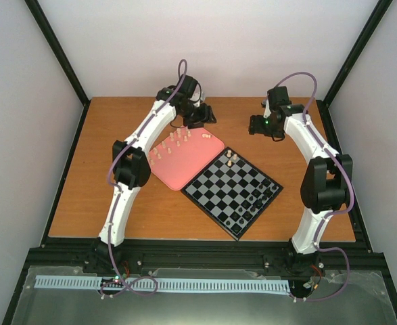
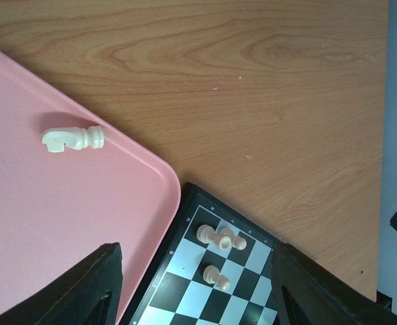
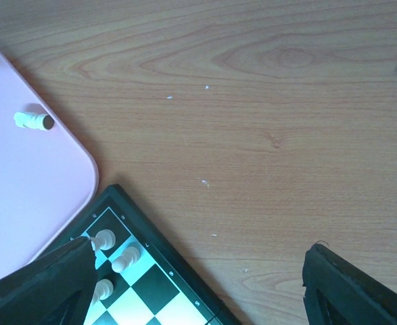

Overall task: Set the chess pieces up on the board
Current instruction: Pick up the chess piece from the storage box.

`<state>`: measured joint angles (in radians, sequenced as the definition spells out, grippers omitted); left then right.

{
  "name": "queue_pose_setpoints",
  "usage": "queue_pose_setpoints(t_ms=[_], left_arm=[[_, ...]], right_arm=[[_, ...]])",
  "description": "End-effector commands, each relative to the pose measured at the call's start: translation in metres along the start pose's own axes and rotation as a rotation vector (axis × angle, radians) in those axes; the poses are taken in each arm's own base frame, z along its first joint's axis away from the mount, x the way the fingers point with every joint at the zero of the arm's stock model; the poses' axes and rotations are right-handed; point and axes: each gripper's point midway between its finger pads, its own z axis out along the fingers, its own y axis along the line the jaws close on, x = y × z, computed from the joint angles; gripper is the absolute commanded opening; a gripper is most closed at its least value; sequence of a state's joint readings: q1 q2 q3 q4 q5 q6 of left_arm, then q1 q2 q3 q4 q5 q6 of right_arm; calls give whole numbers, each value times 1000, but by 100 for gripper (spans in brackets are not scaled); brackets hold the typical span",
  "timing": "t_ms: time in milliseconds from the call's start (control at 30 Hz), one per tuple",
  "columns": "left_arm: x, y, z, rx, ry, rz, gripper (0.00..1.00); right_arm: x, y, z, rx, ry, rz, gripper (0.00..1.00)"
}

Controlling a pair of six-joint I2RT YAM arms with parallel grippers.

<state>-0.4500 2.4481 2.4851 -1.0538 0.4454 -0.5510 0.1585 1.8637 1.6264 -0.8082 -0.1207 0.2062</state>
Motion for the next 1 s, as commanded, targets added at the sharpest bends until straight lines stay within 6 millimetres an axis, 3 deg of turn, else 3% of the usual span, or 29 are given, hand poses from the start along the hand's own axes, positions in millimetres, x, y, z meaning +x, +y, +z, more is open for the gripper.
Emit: queue_pose_setpoints(t_ms=[0,133,267,433,467,567,733,967], left_arm=[[-15,-8,-23,1,-71,5,63],[-31,4,-57,-33,-138,3,63],[-42,44,-107,-181,-212,11,65],[-29,106,-167,-293,-229,-79,68],[-25,116,-186,-315,-252,-95,70],[-10,145,-216,-391,-280,-129,75],[21,167,-226,-454,-244,-145,79],[50,186,-208,-475,-177,-152,79]], right_arm=[[-17,5,-4,-16,-44,-20,83],[-17,21,-3,-60,-40,-41,81],[-21,47,3,-72,-35,-120,80],[-23,102,17,-188,-5,-203,79],[-25,110,20,-201,-6,-217,79],[-32,137,30,-247,-16,-260,78],[-45,184,52,-347,-24,-307,73],[-53,224,80,-389,-59,-310,68]])
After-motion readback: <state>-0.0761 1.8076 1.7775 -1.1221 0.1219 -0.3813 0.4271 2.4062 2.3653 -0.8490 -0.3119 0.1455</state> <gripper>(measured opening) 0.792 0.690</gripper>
